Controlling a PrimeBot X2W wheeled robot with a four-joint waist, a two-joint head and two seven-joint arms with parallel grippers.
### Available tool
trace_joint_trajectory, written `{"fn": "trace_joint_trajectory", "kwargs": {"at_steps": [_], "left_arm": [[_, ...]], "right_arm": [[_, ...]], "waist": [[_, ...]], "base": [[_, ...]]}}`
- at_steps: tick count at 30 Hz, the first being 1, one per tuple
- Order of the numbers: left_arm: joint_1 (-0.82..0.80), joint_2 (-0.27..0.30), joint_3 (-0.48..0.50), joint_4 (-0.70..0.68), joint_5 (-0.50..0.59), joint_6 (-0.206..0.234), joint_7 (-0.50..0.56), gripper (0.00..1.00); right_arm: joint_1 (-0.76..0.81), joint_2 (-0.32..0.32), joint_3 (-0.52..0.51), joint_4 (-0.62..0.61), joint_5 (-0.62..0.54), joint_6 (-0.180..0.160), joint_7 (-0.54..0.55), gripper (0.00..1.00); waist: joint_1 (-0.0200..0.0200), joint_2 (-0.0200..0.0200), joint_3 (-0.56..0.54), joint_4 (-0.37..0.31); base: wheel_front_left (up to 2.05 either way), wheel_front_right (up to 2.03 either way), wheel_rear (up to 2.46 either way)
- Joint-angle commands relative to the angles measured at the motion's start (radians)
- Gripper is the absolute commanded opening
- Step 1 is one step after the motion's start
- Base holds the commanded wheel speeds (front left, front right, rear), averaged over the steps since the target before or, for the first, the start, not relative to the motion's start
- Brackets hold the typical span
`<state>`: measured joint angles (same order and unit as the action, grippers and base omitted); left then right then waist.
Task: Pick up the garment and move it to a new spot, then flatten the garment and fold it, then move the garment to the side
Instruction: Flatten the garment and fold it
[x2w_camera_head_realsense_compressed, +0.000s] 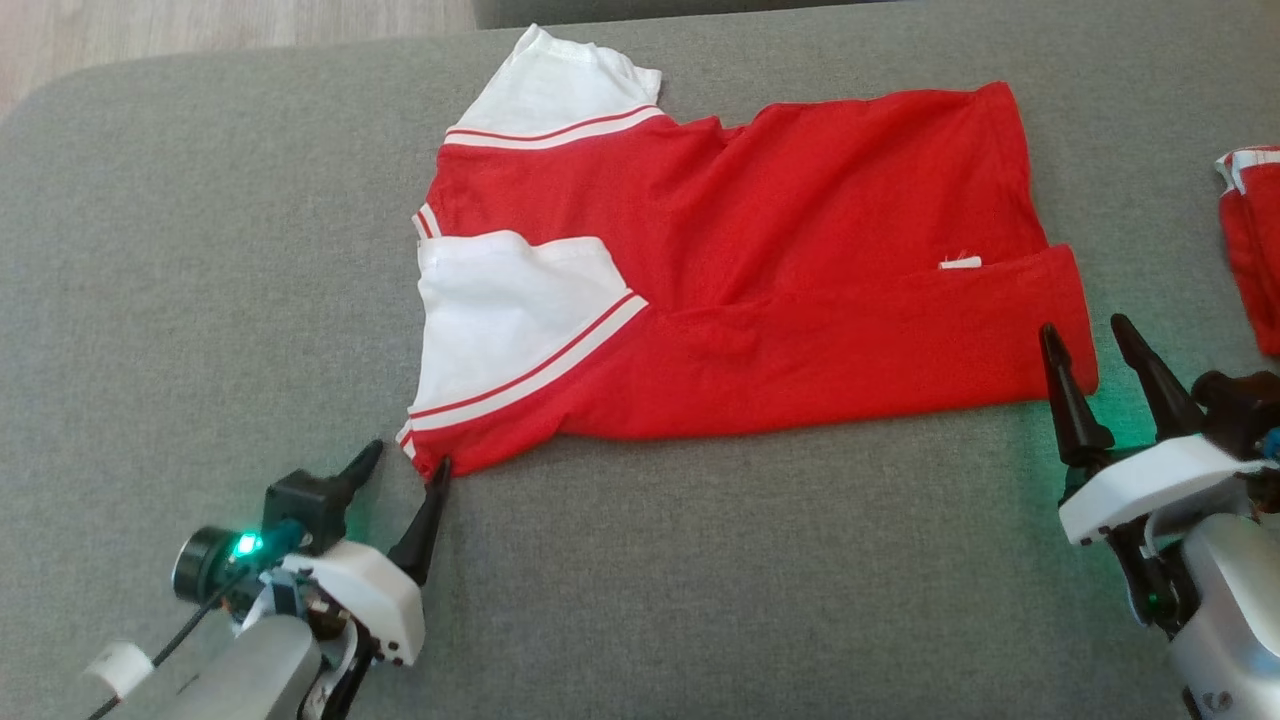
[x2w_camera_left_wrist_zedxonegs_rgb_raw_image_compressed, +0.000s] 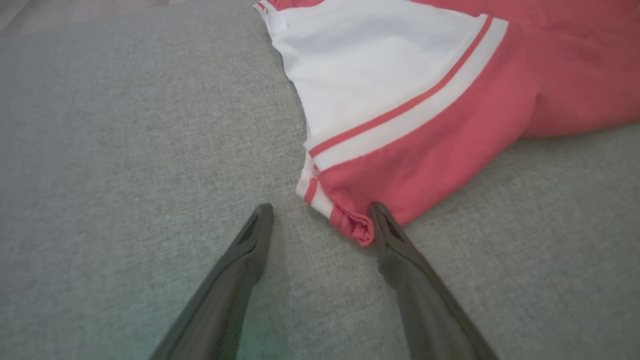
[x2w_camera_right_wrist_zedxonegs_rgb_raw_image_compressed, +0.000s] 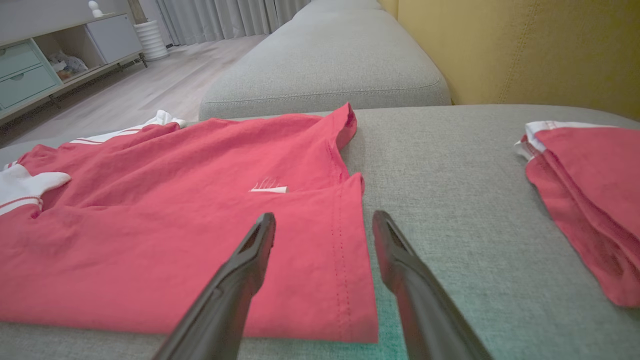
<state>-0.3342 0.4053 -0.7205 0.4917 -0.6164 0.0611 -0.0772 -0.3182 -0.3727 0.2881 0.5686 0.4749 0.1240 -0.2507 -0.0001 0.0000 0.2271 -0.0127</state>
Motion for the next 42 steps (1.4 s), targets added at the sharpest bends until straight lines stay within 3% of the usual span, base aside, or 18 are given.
{"fn": "trace_joint_trajectory", "kwargs": {"at_steps": [1,3,4,5,6,17,22,23,24,25,33,42], "left_arm": [[-0.043,0.031,0.016,0.002,0.009,-0.006,0.01,1.0],[-0.056,0.025,0.003,0.004,0.016,-0.019,0.013,1.0],[-0.061,0.024,-0.003,0.004,0.019,-0.026,0.013,0.57],[-0.064,0.023,-0.006,0.003,0.02,-0.032,0.012,0.36],[-0.065,0.023,-0.012,0.002,0.02,-0.041,0.015,0.0],[-0.093,0.066,-0.028,-0.068,0.063,-0.027,0.011,0.0],[-0.101,0.089,-0.021,-0.106,0.066,-0.012,0.017,0.0],[-0.1,0.092,-0.02,-0.108,0.067,-0.009,0.016,0.0],[-0.099,0.095,-0.02,-0.11,0.068,-0.005,0.015,0.0],[-0.097,0.097,-0.02,-0.113,0.069,-0.002,0.013,0.0],[-0.059,0.103,-0.033,-0.137,0.054,-0.016,-0.003,0.0],[0.047,0.104,-0.05,-0.209,0.021,-0.005,-0.021,0.0]], "right_arm": [[0.004,-0.008,0.005,-0.025,-0.005,0.007,-0.011,1.0],[0.006,-0.007,0.005,-0.019,-0.004,0.007,-0.011,1.0],[0.007,-0.007,0.005,-0.016,-0.004,0.007,-0.011,1.0],[0.007,-0.006,0.004,-0.012,-0.004,0.007,-0.011,1.0],[0.008,-0.005,0.002,-0.008,-0.004,0.007,-0.011,1.0],[-0.017,-0.013,-0.045,0.133,-0.006,0.007,0.006,1.0],[-0.053,0.008,-0.035,0.209,0.0,0.007,0.107,1.0],[-0.057,0.01,-0.032,0.215,0.003,0.007,0.119,0.48],[-0.062,0.01,-0.029,0.22,0.006,0.007,0.127,0.06],[-0.065,0.01,-0.022,0.224,0.01,0.007,0.135,0.0],[-0.039,-0.033,0.008,0.202,0.051,0.007,0.158,0.0],[0.097,-0.097,-0.033,0.126,0.09,0.007,0.12,0.0]], "waist": [[0.0001,0.0,0.0,0.0],[0.0001,0.0,0.0,-0.001],[0.0001,0.0,-0.001,-0.001],[0.0001,0.0,-0.003,-0.001],[0.0001,0.0,-0.005,-0.001],[0.0001,0.0,-0.006,0.033],[0.0001,0.0,-0.004,0.045],[0.0001,0.0,-0.005,0.045],[0.0001,0.0,-0.006,0.046],[0.0001,0.0,-0.008,0.046],[0.0001,0.0,-0.061,0.041],[0.0001,0.0,-0.143,0.033]], "base": [[0.0,0.0,0.0],[0.0,0.0,0.0],[0.0,0.0,0.0],[0.0,0.0,0.0],[0.0,0.0,0.0],[0.0,0.0,0.0],[0.0,0.0,0.0],[0.0,0.0,0.0],[0.0,0.0,0.0],[0.0,0.0,0.0],[0.0,0.0,0.0],[0.0,0.0,0.0]]}}
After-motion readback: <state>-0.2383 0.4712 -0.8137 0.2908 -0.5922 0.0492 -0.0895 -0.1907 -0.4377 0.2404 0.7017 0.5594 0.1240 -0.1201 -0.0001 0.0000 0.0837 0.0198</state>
